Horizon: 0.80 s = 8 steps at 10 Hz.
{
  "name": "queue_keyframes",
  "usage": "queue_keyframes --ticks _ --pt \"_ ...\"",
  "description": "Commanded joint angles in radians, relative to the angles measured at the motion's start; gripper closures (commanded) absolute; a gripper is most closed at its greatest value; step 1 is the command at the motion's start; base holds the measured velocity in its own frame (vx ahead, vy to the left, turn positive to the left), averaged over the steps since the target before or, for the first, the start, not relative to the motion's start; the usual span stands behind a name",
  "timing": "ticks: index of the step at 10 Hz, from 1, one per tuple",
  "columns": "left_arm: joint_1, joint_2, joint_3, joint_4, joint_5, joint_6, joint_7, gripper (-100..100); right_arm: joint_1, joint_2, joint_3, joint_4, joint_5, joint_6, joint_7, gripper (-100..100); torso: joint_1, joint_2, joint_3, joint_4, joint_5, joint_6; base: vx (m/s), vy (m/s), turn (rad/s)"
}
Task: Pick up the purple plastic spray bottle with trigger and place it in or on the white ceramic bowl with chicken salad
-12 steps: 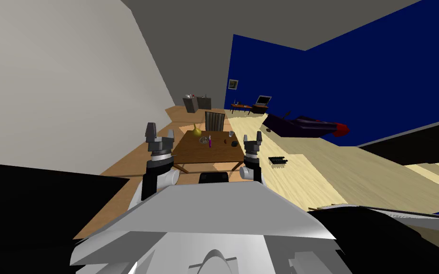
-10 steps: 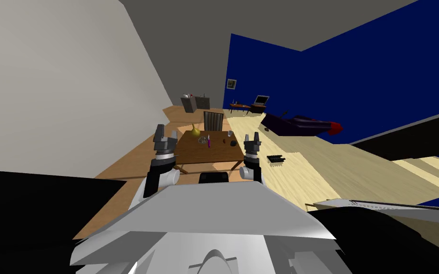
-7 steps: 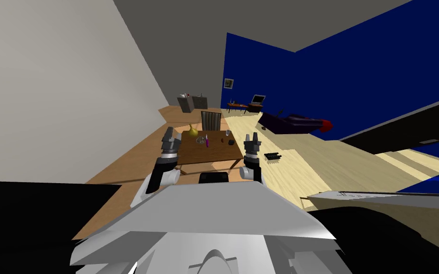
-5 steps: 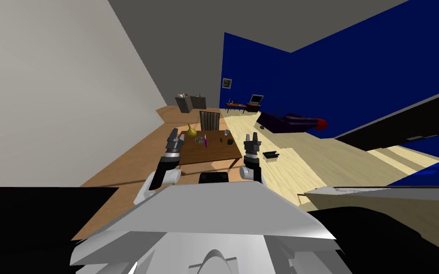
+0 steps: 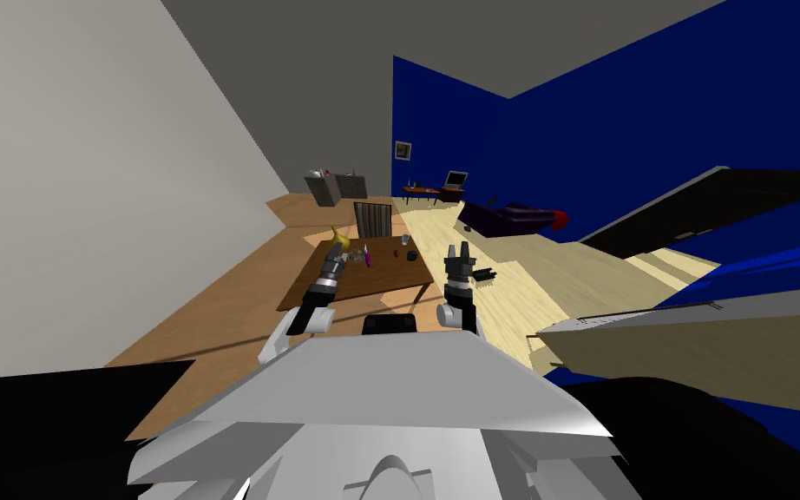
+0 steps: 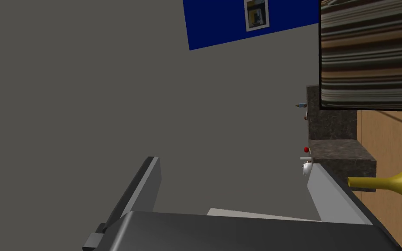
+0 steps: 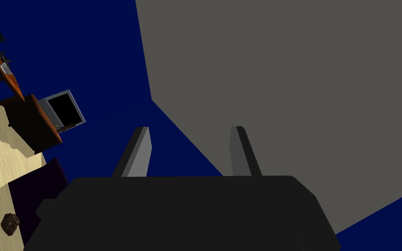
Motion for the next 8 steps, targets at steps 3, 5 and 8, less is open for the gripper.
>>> queue_keyframes --ticks 3,5,8 --pt "-0.055 0.032 -0.033 0.101 -0.024 0.066 0.007 -100 0.000 0.000 0.000 0.000 0.000 0.000 0.000 0 0.001 -0.002 -0.001 0.000 0.000 0.000 -0.015 -0.023 -0.118" --pt "-0.072 0.049 -0.048 0.133 -0.035 0.110 0.010 -100 0.000 0.000 0.000 0.000 0.000 0.000 0.000 0 0.000 -0.001 0.000 0.000 0.000 0.000 -0.028 -0.037 -0.104" --pt "-0.105 0.084 -0.075 0.208 -0.056 0.176 0.013 -100 0.000 0.000 0.000 0.000 0.000 0.000 0.000 0 0.000 -0.001 0.000 0.000 0.000 0.000 -0.027 -0.042 -0.138"
